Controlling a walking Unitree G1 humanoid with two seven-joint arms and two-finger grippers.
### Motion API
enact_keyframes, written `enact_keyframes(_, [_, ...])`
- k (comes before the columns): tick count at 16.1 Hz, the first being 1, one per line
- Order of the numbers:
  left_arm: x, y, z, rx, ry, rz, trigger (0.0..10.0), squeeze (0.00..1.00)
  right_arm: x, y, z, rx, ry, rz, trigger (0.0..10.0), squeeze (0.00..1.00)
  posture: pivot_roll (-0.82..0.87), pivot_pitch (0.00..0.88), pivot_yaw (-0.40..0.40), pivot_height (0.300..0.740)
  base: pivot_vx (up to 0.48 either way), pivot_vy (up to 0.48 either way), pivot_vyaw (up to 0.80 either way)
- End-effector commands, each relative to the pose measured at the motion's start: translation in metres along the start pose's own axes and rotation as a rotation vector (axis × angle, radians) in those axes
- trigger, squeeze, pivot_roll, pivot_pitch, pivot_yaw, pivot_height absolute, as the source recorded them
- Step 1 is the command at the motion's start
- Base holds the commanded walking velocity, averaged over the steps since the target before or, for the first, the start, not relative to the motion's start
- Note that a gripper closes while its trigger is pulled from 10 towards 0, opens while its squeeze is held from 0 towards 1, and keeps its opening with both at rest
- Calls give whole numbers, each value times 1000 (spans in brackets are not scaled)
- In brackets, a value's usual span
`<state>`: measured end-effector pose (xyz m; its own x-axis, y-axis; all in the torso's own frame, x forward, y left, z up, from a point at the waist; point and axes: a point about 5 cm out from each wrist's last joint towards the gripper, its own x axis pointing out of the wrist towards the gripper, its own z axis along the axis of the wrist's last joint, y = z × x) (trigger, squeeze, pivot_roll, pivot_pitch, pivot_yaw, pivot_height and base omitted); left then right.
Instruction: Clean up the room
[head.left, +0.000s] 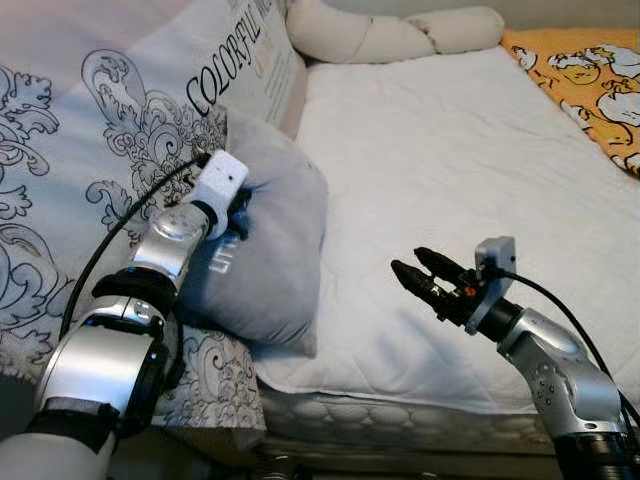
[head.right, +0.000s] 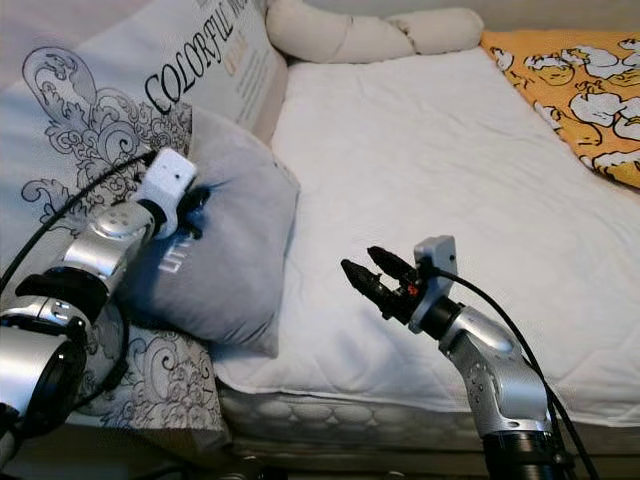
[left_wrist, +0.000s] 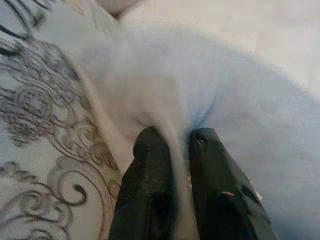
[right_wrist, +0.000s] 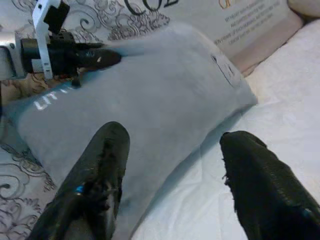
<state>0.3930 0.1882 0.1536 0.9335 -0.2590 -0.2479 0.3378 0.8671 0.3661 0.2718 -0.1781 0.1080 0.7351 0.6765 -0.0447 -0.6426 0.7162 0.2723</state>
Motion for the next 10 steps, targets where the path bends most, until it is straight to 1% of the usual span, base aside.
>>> enact_keyframes(1, [0, 10, 9, -153, -60, 46, 10000, 1000, -1, 3, 4, 30, -16, -1, 10000, 1000, -73, 0, 159, 740, 0, 0, 0])
enact_keyframes(2, [0, 14, 12, -329, -103, 71, 10000, 1000, -2, 4, 3, 60, 1, 1, 10000, 1000, -76, 0, 162, 740, 0, 0, 0])
enact_keyframes(4, [0, 16, 15, -553, -158, 86, 10000, 1000, -4, 5, 3, 78, 4, -7, 10000, 1000, -73, 0, 161, 740, 0, 0, 0])
enact_keyframes(5, [2, 13, 28, -704, -251, 46, 10000, 1000, -4, 0, 8, 98, -37, -80, 10000, 1000, -41, 0, 129, 740, 0, 0, 0])
enact_keyframes(6, [2, 12, 38, -730, -308, 24, 10000, 1000, -4, -3, 11, 59, -48, -111, 10000, 1000, -24, 0, 112, 740, 0, 0, 0])
enact_keyframes(7, [1, 11, 46, -720, -350, 14, 10000, 1000, -3, -3, 14, 4, -60, -127, 10000, 1000, -19, 0, 107, 740, 0, 0, 0])
enact_keyframes(8, [-1, 9, 52, -700, -373, 2, 10000, 1000, -2, -2, 15, -13, -76, -111, 10000, 1000, -10, 0, 98, 740, 0, 0, 0])
enact_keyframes(9, [-9, 2, 66, -612, -417, -19, 10000, 1000, -3, -1, 16, -36, -80, -126, 10000, 1000, 4, 0, 79, 740, 0, 0, 0])
enact_keyframes(10, [-21, -11, 75, -510, -439, -37, 10000, 1000, -3, 0, 17, -46, -110, -175, 10000, 1000, -4, 0, 77, 740, 0, 0, 0])
